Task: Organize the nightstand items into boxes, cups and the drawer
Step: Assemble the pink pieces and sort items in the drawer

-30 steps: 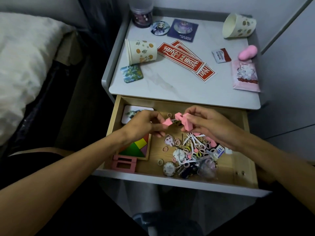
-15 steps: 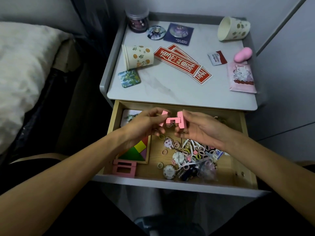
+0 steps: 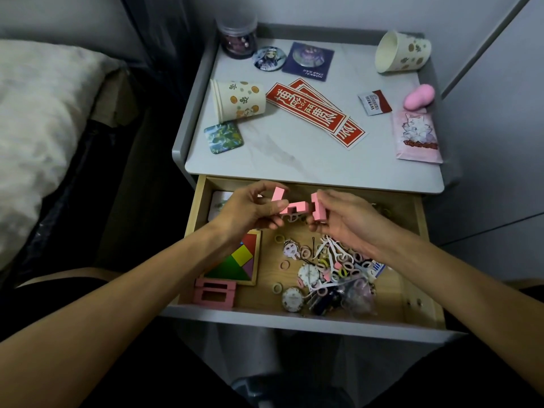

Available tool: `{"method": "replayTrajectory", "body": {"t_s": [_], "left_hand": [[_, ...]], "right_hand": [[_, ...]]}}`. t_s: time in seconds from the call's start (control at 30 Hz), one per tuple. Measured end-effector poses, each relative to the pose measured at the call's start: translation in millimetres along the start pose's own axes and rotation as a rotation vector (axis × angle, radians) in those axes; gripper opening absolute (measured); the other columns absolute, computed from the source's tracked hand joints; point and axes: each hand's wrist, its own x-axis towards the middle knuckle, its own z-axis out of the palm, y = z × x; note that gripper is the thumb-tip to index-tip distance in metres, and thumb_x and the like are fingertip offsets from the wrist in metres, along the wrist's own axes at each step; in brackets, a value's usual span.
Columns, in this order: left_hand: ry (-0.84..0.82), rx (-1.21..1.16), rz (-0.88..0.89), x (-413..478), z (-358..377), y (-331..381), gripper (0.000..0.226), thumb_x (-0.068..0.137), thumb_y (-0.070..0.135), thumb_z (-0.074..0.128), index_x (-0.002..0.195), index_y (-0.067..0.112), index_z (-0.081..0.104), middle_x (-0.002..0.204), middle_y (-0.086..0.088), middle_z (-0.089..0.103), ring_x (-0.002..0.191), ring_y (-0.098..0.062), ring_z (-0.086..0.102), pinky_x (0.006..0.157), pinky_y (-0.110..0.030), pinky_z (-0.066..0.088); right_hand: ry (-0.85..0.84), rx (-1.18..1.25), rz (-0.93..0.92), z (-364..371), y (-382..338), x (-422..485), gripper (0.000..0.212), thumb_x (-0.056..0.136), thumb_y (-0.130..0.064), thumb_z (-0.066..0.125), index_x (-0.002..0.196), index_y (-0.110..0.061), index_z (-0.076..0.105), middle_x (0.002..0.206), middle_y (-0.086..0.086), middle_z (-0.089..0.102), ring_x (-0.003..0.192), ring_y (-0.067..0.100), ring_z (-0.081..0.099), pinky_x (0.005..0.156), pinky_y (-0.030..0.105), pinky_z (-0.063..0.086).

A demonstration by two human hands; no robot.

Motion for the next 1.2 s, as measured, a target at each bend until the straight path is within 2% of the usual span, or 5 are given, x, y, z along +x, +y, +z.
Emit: {"method": "replayTrajectory", "body": {"t_s": [0.43, 0.7, 0.87, 1.0, 1.2], "left_hand": [[-0.015, -0.001, 0.024, -1.5, 1.3, 2.2, 0.027, 0.090, 0.000, 0.064, 0.116, 0.004, 0.060, 0.061, -0.004, 0.065, 0.054, -0.013, 0.061, 0.055, -0.021, 0.053], [-0.038, 0.073, 0.043, -1.6, 3.1, -2.7, 0.023, 0.091, 0.000, 0.064, 0.112, 0.007, 0.059, 0.067, -0.009, 0.063, 0.056, -0.015, 0.061, 0.059, -0.023, 0.055], [-0.011, 0.076, 0.050, -1.5, 3.9, -5.8, 0.016, 0.094, -0.003, 0.059, 0.109, 0.003, 0.055, 0.072, -0.012, 0.063, 0.059, -0.018, 0.063, 0.059, -0.026, 0.056], [0.085, -0.018, 0.019, 1.2, 5.9, -7.8, 0.007, 0.103, 0.005, 0.048, 0.106, 0.005, 0.054, 0.077, -0.012, 0.067, 0.068, -0.022, 0.069, 0.067, -0.028, 0.060], [0.142, 0.057, -0.033, 2.1, 7.3, -11.2, 0.016, 0.106, 0.014, 0.042, 0.106, 0.012, 0.059, 0.087, -0.005, 0.072, 0.081, -0.017, 0.068, 0.072, -0.025, 0.053]], "right_hand": [[0.127, -0.617, -0.224, 6.2, 6.3, -10.2, 0.023, 0.103, -0.030, 0.048, 0.104, -0.018, 0.068, 0.067, -0.005, 0.040, 0.047, 0.004, 0.032, 0.042, 0.016, 0.025], [0.166, -0.804, -0.299, 13.2, 4.1, -14.9, 0.026, 0.092, -0.042, 0.062, 0.083, -0.020, 0.072, 0.050, -0.015, 0.043, 0.049, 0.000, 0.039, 0.059, 0.026, 0.028], [0.088, -0.926, -0.209, 12.8, 5.7, -14.0, 0.032, 0.097, -0.046, 0.052, 0.086, -0.022, 0.070, 0.067, 0.007, 0.042, 0.056, 0.017, 0.036, 0.056, 0.032, 0.027], [0.104, -0.931, -0.172, 11.4, 5.5, -12.6, 0.029, 0.101, -0.038, 0.048, 0.081, -0.024, 0.064, 0.056, -0.012, 0.050, 0.049, 0.008, 0.037, 0.053, 0.029, 0.030], [0.130, -0.763, -0.165, 7.2, 6.2, -9.3, 0.021, 0.101, -0.031, 0.052, 0.097, -0.018, 0.068, 0.083, -0.002, 0.067, 0.050, -0.002, 0.041, 0.060, 0.025, 0.035]]}}
